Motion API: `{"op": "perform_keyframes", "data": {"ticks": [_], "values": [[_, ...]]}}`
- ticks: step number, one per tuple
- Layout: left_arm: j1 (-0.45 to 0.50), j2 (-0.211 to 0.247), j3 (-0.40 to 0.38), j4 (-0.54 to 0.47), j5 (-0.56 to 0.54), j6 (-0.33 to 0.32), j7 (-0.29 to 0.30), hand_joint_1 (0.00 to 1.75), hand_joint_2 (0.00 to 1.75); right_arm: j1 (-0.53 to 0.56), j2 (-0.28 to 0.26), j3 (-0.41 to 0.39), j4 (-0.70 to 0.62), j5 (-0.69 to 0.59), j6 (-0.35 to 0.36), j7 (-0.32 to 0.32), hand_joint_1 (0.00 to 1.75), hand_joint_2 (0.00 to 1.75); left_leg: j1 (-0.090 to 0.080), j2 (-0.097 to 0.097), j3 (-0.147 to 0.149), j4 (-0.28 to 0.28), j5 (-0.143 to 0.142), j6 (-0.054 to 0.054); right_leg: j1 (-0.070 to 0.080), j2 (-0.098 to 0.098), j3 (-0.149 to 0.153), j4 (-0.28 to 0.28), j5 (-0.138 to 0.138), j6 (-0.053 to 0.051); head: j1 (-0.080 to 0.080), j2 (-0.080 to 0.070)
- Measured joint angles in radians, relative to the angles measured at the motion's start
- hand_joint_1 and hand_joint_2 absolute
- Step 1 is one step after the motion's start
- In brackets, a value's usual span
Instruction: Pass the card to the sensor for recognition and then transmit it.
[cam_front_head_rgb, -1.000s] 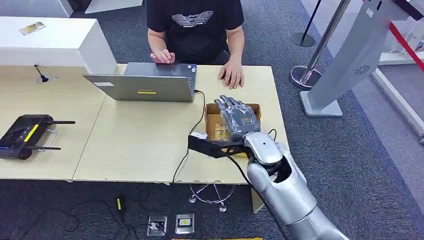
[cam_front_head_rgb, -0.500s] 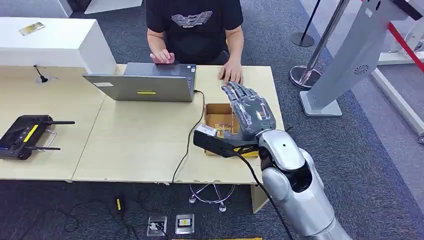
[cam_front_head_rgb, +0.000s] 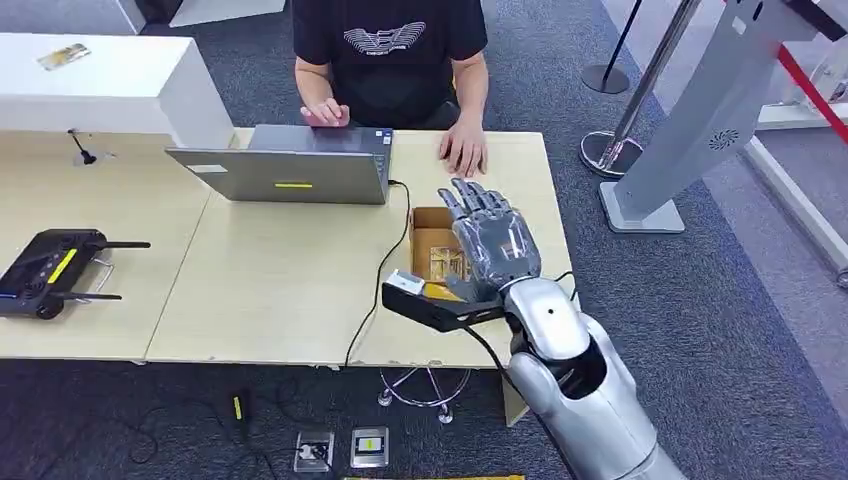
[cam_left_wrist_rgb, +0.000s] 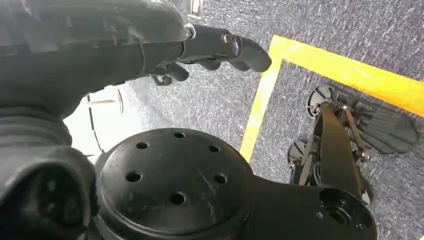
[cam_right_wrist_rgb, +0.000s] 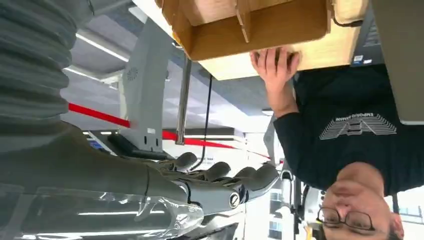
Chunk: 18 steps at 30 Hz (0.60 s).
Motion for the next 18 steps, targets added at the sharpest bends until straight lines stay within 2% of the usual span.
{"op": "perform_keyframes", "data": {"ticks": [18], "values": [[-0.001,-0.007,-0.031,-0.002,0.006,0.01,-0.004,0.0,0.0,0.022,-0.021,0.006,0.101,-0.01,-0.029,0.026,0.0,1.75,0.0,0.0,0.0,0.0,0.0,0.0,0.0,0.0,0.0,0.0,0.0,0.0,0.0,0.0]]}}
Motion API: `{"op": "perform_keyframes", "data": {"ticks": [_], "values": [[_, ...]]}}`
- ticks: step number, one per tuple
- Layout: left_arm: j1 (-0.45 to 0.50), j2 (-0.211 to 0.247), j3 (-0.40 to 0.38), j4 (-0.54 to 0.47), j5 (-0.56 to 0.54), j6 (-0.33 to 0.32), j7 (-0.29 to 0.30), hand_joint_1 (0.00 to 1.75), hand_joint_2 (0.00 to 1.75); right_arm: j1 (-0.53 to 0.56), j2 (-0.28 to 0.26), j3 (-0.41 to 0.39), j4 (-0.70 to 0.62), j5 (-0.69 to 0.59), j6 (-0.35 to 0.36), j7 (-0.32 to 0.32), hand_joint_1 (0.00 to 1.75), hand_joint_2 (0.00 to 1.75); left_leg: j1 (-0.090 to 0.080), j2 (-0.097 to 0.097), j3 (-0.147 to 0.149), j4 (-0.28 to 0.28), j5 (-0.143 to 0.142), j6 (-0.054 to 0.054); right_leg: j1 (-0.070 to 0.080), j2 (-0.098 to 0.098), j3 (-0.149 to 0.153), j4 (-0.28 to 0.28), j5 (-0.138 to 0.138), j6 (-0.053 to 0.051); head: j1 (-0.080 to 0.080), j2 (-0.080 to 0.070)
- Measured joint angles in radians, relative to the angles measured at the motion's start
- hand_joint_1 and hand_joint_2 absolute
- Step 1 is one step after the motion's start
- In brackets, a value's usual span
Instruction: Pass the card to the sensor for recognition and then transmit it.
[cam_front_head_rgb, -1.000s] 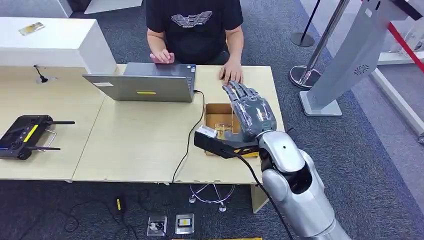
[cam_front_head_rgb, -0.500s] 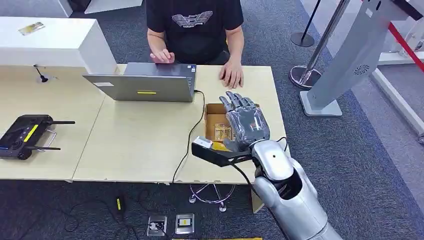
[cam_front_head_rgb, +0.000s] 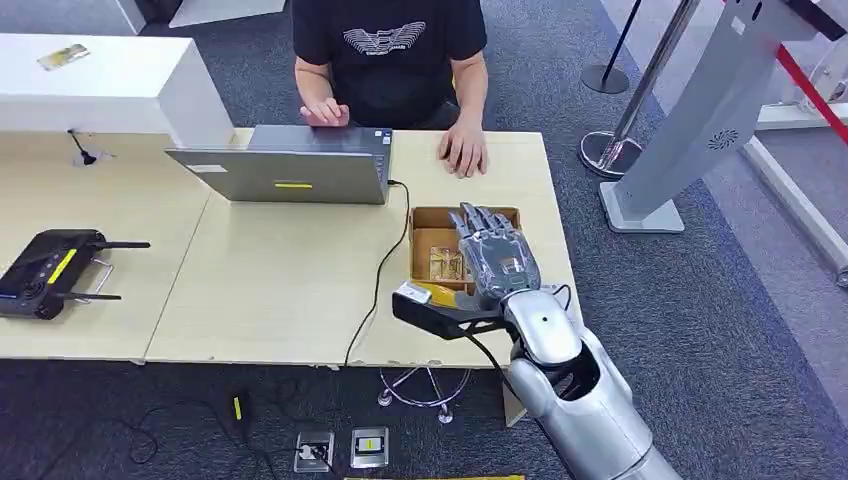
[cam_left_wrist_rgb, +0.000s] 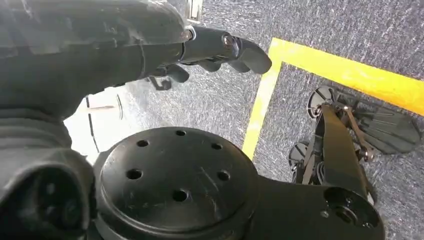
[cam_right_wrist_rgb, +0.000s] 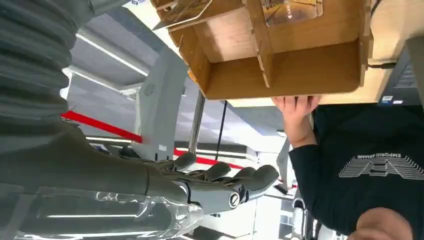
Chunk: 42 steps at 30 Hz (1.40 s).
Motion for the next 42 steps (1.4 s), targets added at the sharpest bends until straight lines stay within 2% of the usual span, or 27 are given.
{"op": "perform_keyframes", "data": {"ticks": [17,35,42], "values": [[-0.004,0.0,-0.024,-0.009,0.025,0.014,0.003,0.0,0.0,-0.034,0.021,0.006,0.123,0.005,-0.043,-0.024,0.0,1.75,0.0,0.0,0.0,0.0,0.0,0.0,0.0,0.0,0.0,0.0,0.0,0.0,0.0,0.0],[-0.004,0.0,-0.033,-0.009,0.059,0.026,0.003,0.0,0.0,-0.038,0.03,0.015,0.185,0.013,-0.061,-0.021,0.0,1.75,0.0,0.0,0.0,0.0,0.0,0.0,0.0,0.0,0.0,0.0,0.0,0.0,0.0,0.0],[-0.004,0.002,-0.034,-0.009,0.073,0.023,0.002,0.0,0.0,-0.041,0.03,0.014,0.205,0.02,-0.095,-0.018,0.0,1.75,0.0,0.0,0.0,0.0,0.0,0.0,0.0,0.0,0.0,0.0,0.0,0.0,0.0,0.0]]}}
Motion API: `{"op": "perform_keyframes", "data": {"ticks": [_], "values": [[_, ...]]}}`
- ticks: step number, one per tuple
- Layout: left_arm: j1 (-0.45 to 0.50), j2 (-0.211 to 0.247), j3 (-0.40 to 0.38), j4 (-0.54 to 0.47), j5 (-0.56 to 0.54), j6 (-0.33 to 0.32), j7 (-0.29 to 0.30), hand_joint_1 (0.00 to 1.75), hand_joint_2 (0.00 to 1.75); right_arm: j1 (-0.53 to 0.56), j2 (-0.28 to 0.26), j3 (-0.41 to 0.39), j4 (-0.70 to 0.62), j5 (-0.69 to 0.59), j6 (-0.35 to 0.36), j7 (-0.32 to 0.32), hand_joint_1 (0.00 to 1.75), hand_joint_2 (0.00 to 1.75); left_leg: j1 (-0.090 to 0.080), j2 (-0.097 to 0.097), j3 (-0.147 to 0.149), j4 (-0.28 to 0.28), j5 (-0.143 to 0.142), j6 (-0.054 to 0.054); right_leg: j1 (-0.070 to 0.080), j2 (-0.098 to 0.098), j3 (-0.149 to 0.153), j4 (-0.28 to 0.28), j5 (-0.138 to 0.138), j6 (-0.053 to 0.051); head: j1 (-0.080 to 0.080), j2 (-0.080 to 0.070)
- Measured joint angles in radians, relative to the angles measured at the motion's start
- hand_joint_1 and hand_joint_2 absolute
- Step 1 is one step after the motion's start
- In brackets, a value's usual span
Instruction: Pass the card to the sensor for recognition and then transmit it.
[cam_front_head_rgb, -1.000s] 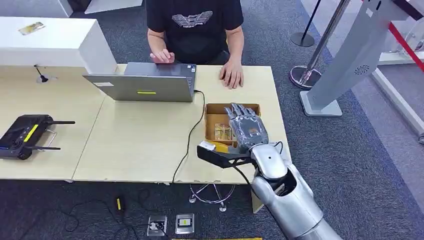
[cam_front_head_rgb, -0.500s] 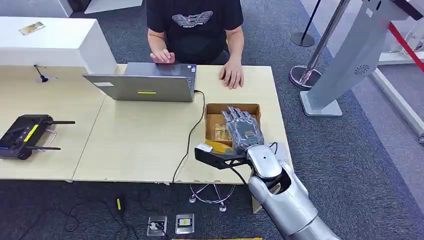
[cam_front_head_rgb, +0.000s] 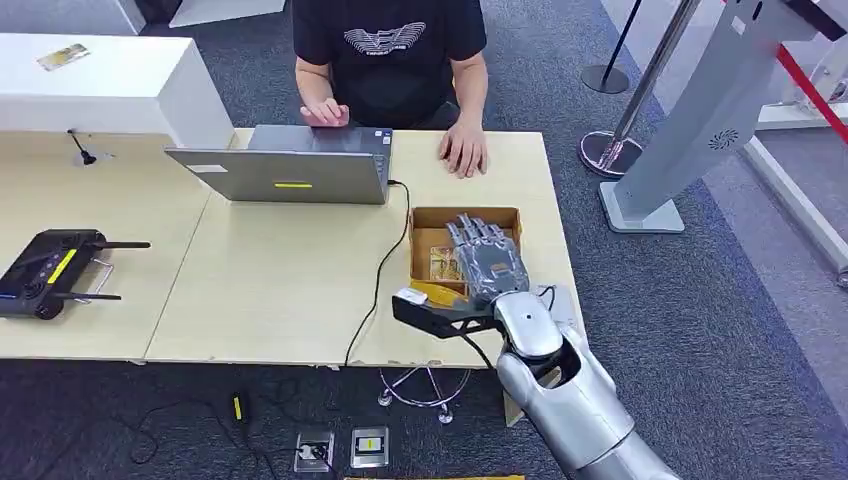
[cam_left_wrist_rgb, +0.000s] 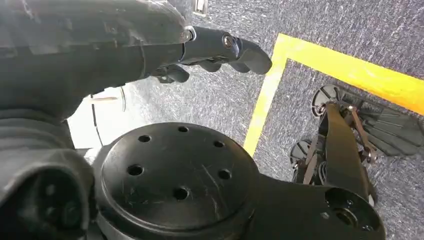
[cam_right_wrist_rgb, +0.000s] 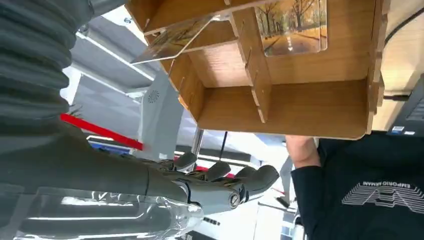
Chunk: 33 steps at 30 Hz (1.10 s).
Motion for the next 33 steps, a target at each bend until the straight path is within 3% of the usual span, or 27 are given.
{"op": "perform_keyframes", "data": {"ticks": [33], "values": [[0.0,0.009,-0.016,0.0,0.032,-0.01,-0.005,0.0,0.0,-0.024,-0.008,-0.019,0.07,-0.023,-0.024,0.037,0.0,1.75,0.0,0.0,0.0,0.0,0.0,0.0,0.0,0.0,0.0,0.0,0.0,0.0,0.0,0.0]]}}
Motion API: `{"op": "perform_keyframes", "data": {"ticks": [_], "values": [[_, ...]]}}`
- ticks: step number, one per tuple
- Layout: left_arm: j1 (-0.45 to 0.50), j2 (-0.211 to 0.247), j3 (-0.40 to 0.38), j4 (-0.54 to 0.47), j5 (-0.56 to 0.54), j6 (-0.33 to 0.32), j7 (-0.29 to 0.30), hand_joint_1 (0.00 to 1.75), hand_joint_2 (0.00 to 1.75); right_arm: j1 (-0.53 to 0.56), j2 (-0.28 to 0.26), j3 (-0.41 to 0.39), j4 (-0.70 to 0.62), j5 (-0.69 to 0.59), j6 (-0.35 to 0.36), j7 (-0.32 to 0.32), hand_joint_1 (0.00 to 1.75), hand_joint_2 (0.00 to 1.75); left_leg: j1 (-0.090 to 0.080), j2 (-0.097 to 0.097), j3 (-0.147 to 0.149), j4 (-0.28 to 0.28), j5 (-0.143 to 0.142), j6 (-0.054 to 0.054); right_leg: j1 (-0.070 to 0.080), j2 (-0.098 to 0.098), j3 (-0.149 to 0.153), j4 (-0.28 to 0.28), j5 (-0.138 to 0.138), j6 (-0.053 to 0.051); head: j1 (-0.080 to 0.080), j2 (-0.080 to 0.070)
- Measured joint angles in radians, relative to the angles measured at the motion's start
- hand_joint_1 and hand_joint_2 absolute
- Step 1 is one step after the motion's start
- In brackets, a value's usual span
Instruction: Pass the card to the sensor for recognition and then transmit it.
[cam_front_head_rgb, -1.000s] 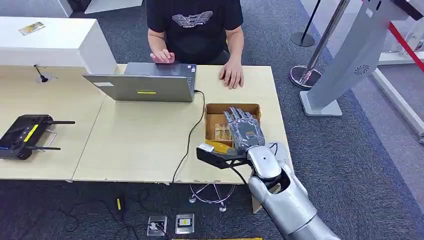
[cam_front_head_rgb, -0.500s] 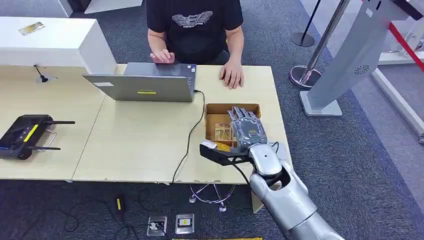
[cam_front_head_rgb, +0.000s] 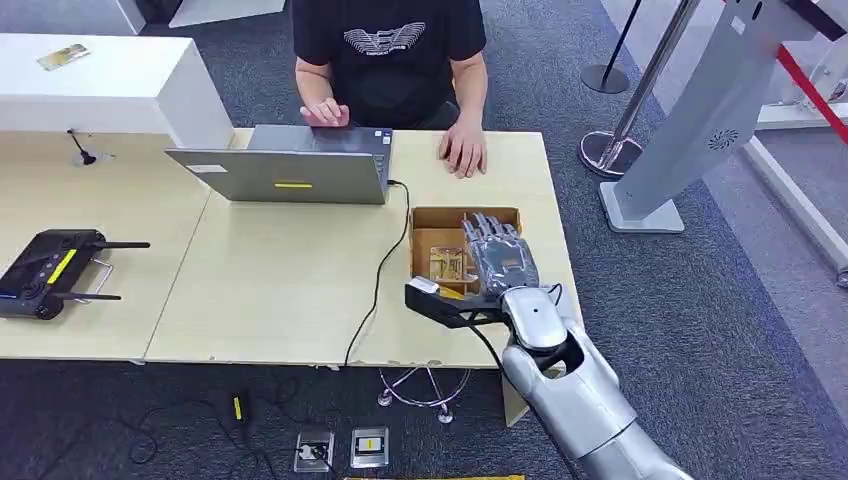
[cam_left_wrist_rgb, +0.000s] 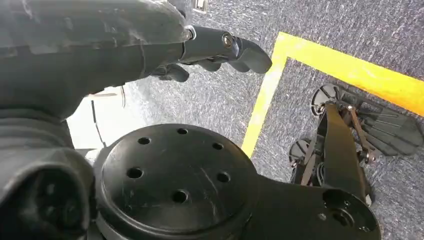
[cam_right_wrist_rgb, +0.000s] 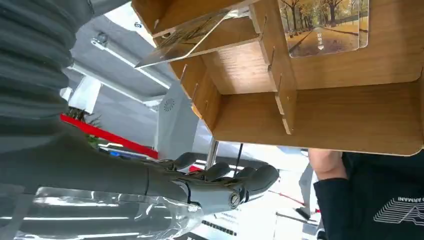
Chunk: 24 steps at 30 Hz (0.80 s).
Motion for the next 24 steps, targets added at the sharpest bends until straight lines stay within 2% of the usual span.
{"op": "perform_keyframes", "data": {"ticks": [7,9,10,12,19,20,21,22,24], "values": [[0.0,0.001,0.0,0.0,0.006,-0.002,0.0,0.0,0.0,0.0,0.0,0.0,0.0,0.0,0.005,-0.002,0.0,1.75,0.0,0.0,0.0,0.0,0.0,0.0,0.0,0.0,0.0,0.0,0.0,0.0,0.0,0.0],[0.0,0.001,0.0,0.0,0.008,-0.003,0.0,0.0,0.0,-0.001,0.0,0.0,0.0,0.002,0.006,-0.005,0.14,1.75,0.0,0.0,0.0,0.0,0.0,0.0,0.0,0.0,0.0,0.0,0.0,0.0,0.0,0.0],[0.0,0.001,0.0,0.0,0.009,-0.004,0.0,0.0,0.0,-0.001,0.0,0.0,0.0,0.002,0.008,-0.005,1.59,1.75,0.0,0.0,0.0,0.0,0.0,0.0,0.0,0.0,0.0,0.0,0.0,0.0,0.0,0.0],[0.0,0.002,-0.001,0.0,0.014,-0.005,0.0,0.0,0.0,-0.001,0.0,0.0,0.005,0.002,0.01,-0.005,1.75,1.75,0.0,0.0,0.0,0.0,0.0,0.0,0.0,0.0,0.0,0.0,0.0,0.0,0.0,0.0],[0.0,0.002,-0.001,0.0,0.021,-0.003,-0.004,0.0,0.0,-0.003,-0.003,0.0,0.02,0.0,0.025,-0.009,1.75,1.75,0.0,0.0,0.0,0.0,0.0,0.0,0.0,0.0,0.0,0.0,0.0,0.0,0.0,0.0],[0.0,0.002,-0.001,0.0,0.024,-0.002,-0.005,0.0,0.0,-0.003,-0.003,0.0,0.02,0.0,0.027,-0.01,1.05,1.75,0.0,0.0,0.0,0.0,0.0,0.0,0.0,0.0,0.0,0.0,0.0,0.0,0.0,0.0],[0.0,0.002,-0.001,0.0,0.026,-0.002,-0.006,0.0,0.0,-0.003,-0.004,0.0,0.022,0.0,0.027,-0.01,1.05,1.75,0.0,0.0,0.0,0.0,0.0,0.0,0.0,0.0,0.0,0.0,0.0,0.0,0.0,0.0],[0.0,0.002,-0.001,0.0,0.027,-0.002,-0.006,0.0,0.0,-0.002,-0.005,0.0,0.022,0.0,0.029,-0.011,0.0,1.75,0.0,0.0,0.0,0.0,0.0,0.0,0.0,0.0,0.0,0.0,0.0,0.0,0.0,0.0],[0.0,0.002,-0.001,0.0,0.028,0.0,-0.008,0.0,0.0,-0.002,-0.006,0.0,0.023,-0.002,0.036,-0.014,0.0,1.75,0.0,0.0,0.0,0.0,0.0,0.0,0.0,0.0,0.0,0.0,0.0,0.0,0.0,0.0]]}}
